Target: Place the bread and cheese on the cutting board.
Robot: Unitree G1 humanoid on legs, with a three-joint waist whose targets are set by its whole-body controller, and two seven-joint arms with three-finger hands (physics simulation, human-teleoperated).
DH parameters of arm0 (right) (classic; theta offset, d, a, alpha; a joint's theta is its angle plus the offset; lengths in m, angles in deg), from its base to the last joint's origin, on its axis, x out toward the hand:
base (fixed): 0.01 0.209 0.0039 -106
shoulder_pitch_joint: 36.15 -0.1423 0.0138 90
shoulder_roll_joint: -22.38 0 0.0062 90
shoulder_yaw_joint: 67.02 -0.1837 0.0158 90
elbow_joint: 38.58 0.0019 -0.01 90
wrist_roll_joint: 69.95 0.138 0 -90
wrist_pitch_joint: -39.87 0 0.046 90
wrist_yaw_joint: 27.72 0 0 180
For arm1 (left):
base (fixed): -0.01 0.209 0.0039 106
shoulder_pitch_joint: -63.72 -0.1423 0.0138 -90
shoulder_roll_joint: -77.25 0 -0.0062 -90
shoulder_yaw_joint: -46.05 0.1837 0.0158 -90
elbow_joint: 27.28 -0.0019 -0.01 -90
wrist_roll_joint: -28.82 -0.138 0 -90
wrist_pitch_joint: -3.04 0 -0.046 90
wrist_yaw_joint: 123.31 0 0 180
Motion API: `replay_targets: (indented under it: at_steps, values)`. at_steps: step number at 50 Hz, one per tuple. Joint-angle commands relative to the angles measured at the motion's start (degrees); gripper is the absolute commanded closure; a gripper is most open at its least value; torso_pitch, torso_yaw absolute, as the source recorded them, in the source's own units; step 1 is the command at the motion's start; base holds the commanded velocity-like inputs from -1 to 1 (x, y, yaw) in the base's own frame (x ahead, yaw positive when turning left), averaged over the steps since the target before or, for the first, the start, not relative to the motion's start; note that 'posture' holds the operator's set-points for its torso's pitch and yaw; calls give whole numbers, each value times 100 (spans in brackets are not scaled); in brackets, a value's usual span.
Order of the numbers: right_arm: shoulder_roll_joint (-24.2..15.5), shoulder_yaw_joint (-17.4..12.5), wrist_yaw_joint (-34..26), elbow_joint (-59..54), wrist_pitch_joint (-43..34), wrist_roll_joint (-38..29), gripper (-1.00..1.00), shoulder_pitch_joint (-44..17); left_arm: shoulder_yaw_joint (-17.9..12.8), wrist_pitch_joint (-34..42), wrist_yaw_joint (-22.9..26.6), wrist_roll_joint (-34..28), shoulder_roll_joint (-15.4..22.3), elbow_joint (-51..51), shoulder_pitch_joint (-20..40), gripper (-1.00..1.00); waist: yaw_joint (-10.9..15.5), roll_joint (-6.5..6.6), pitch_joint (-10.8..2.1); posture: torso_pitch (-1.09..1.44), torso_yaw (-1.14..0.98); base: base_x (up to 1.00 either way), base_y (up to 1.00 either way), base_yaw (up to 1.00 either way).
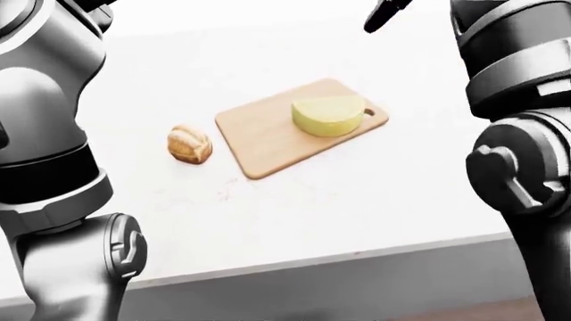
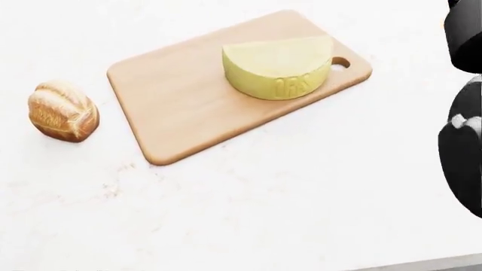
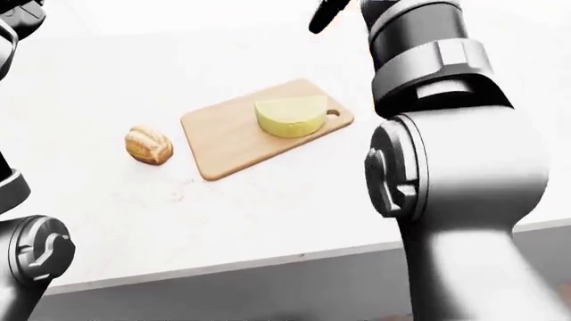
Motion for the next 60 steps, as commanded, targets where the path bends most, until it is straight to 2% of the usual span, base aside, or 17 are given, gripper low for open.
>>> replay_targets:
  at_steps: [1, 5, 10, 15, 18, 21, 22, 29, 41, 50, 54, 60]
  values:
    - [-304, -164, 235, 436, 75, 481, -100, -357, -35, -168, 45, -28, 73, 108, 192, -100, -11, 0, -212, 0, 0, 0, 0, 0]
    - [-768, -240, 259, 830, -13, 1040, -100, -427, -43, -147, 36, -13, 70, 129, 199, -100, 10, -33, -186, 0, 0, 0, 0, 0]
    - [-1043, -236, 203, 1698, -328, 1632, -100, -101, -32, -132, 24, -10, 60, 170, 182, -100, 1, -86, -166, 0, 0, 0, 0, 0]
    - [-1113, -231, -145, 3504, -1190, 2181, -100, 367, -35, -149, 42, -31, 54, 145, 181, -100, 13, -92, -139, 0, 0, 0, 0, 0]
    - [-1161, -248, -328, 4821, -1880, 2378, -100, 694, -42, -97, 8, -8, 52, 223, 172, -100, 25, -73, -111, 0, 0, 0, 0, 0]
    - [-1272, -140, -622, 6059, -2569, 2374, -100, 943, -35, -110, 14, -20, 49, 211, 166, -100, 28, -66, -94, 0, 0, 0, 0, 0]
    - [-1231, -196, -667, 6438, -2784, 2439, -100, 1022, -42, -92, 2, -10, 51, 231, 175, -100, 28, -71, -89, 0, 0, 0, 0, 0]
    - [-1283, -141, -969, 8124, -3937, 2443, -100, 1252, -36, -134, 39, -36, 58, 172, 180, -100, 15, -111, -73, 0, 0, 0, 0, 0]
    - [-1241, -25, -1006, 8421, -4241, 2452, -100, 1282, -60, -81, 35, 14, 79, 189, 182, -100, 31, -97, -59, 0, 0, 0, 0, 0]
    - [-1174, -16, -972, 8288, -4205, 2448, -100, 1213, -192, 326, -267, 439, 198, 549, 297, -100, 11, -92, -73, 0, 0, 0, 0, 0]
    - [-1168, -7, -986, 8165, -4171, 2440, -100, 1143, -252, 477, -371, 645, 404, 528, 457, -100, -4, -90, -74, 0, 0, 0, 0, 0]
    - [-1104, 29, -971, 8037, -4130, 2425, -100, 1039, -9, 568, -160, 445, 850, -128, 1168, -100, -2, -69, -58, 0, 0, 0, 0, 0]
